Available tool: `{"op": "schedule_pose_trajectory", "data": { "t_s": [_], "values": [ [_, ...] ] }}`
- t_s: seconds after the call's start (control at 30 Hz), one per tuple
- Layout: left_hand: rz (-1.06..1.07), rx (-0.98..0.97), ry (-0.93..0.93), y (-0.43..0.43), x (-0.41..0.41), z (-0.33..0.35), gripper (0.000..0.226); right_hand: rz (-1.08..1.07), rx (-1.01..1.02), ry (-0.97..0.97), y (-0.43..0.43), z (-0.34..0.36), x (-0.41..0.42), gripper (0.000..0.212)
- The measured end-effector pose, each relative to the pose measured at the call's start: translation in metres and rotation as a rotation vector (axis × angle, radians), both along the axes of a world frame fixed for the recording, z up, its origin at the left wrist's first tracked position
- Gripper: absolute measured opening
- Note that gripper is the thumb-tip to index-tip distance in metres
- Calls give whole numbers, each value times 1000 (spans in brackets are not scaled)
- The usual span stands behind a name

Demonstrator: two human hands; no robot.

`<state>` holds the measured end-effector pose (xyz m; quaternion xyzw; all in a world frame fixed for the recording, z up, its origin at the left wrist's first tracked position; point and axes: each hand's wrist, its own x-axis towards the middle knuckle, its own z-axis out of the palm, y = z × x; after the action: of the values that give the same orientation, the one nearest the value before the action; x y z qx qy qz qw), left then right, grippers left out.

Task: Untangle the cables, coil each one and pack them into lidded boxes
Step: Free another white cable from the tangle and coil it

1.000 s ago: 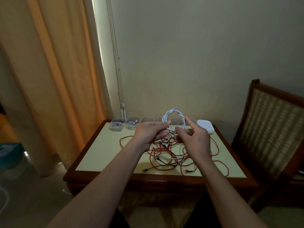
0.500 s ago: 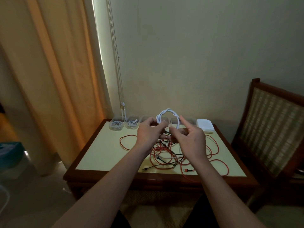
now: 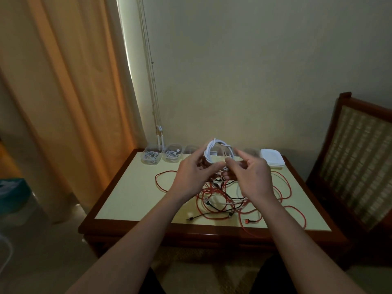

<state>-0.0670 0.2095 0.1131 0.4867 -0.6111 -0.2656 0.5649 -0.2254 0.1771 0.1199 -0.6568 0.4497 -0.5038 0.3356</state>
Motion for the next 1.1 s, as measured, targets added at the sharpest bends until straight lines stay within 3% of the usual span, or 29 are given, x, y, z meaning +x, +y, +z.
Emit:
{"op": "schedule_pose_trajectory", "data": {
  "t_s": [0.07,0.2,0.23,0.3,0.4,0.57,0.9,1.1],
  "values": [
    [65,75,122,-12,6,-9,49,18,-22,54,-11,-7,10,39],
    [17,528,717,-42,16,-26,22,9,-65,172,-35,-30,30,38],
    [10,601,802,-50,19,-32,14,5,-74,202,-42,-37,34,37],
    [9,645,804,-65,26,-49,17,-6,-81,272,-57,-50,41,31],
    [-9,620,638,-84,38,-76,35,-50,-37,367,-91,-70,52,15],
    [-14,659,183,-119,74,-115,46,-57,135,392,-156,-102,79,13],
    [401,496,-703,-201,170,-227,97,-52,423,225,-291,-140,135,7],
    [415,461,-930,-225,203,-276,100,-21,435,282,-350,-153,171,14]
  ]
}}
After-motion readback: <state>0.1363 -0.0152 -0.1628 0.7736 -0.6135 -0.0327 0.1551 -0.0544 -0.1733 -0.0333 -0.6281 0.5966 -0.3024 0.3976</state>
